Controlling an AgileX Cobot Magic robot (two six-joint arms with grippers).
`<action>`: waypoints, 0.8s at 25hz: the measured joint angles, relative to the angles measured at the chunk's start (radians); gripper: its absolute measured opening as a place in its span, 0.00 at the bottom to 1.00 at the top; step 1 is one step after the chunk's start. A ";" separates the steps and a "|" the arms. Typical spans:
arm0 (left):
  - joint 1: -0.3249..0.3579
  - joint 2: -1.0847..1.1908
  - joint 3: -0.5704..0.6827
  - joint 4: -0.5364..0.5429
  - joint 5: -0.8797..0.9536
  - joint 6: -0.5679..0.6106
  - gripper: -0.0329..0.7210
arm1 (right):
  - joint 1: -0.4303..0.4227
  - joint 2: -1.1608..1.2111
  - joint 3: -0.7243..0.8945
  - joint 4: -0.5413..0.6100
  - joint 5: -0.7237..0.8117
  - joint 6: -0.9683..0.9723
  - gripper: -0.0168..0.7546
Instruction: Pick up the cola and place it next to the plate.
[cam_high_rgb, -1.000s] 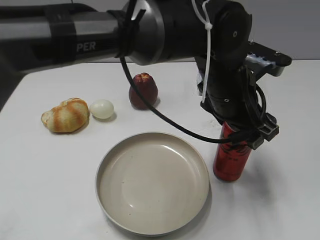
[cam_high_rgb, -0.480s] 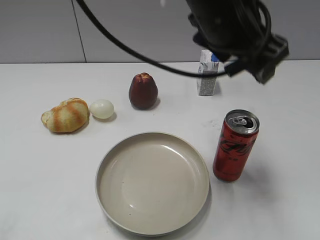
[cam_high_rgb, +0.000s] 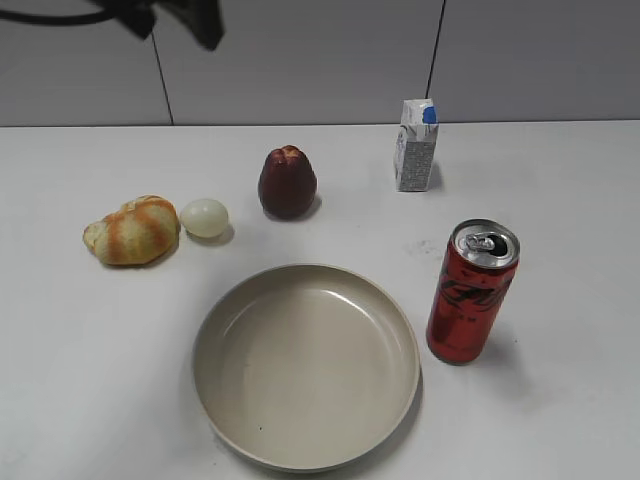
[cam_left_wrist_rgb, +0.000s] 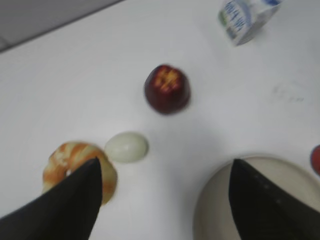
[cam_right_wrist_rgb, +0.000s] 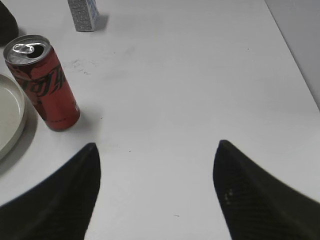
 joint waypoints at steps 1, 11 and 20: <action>0.034 -0.027 0.057 -0.002 0.000 -0.002 0.83 | 0.000 0.000 0.000 0.000 0.000 0.000 0.71; 0.255 -0.407 0.829 0.003 -0.094 -0.005 0.81 | 0.000 0.000 0.000 0.000 0.000 0.000 0.71; 0.330 -0.909 1.202 0.001 -0.173 -0.005 0.81 | 0.000 0.000 0.000 0.000 0.000 0.000 0.71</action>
